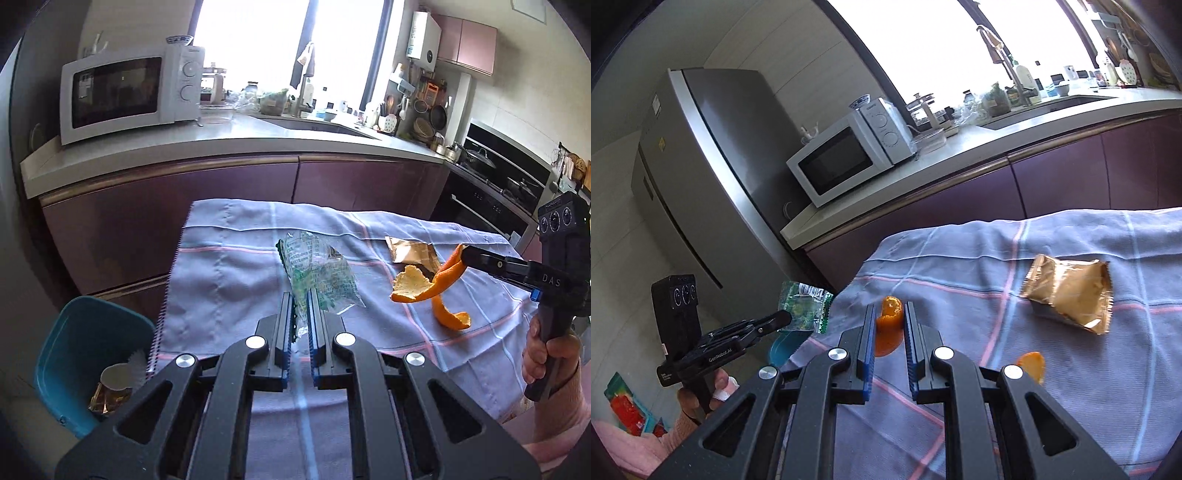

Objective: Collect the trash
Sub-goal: 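Carry clear wrapper and orange peel to the teal bin and open both tools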

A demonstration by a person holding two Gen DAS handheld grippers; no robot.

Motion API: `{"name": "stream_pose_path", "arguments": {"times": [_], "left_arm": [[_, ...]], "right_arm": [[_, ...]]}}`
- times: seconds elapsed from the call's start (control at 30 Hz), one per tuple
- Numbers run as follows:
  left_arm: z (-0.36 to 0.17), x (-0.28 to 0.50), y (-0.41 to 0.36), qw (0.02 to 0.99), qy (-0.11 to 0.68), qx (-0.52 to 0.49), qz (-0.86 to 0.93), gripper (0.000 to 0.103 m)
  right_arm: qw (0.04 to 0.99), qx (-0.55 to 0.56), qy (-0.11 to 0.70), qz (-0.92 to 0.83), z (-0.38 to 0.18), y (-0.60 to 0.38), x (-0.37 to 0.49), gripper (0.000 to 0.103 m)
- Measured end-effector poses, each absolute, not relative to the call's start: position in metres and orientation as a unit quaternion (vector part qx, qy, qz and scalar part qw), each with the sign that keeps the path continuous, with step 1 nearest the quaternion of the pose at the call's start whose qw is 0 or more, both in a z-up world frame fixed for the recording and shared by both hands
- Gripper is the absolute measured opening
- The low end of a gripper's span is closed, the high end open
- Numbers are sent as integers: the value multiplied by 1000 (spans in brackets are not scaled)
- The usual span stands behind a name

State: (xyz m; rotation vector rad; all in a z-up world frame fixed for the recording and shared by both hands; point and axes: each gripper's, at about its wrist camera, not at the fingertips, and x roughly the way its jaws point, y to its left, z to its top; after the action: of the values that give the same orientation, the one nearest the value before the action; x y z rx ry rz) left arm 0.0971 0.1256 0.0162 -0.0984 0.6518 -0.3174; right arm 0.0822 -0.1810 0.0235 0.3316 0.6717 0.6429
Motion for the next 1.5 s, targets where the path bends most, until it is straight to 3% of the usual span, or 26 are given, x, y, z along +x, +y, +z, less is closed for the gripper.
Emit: {"name": "stream_pose_path", "arguments": {"times": [0.67,1.5], "left_arm": [[14,45,283,947,300,-113,-16,8],[-61,77,352,915,369,-153,58,9]], "right_arm": [[812,80,359,454,18,3,108,13],[767,16,442,464,-45,128,143,13]]}}
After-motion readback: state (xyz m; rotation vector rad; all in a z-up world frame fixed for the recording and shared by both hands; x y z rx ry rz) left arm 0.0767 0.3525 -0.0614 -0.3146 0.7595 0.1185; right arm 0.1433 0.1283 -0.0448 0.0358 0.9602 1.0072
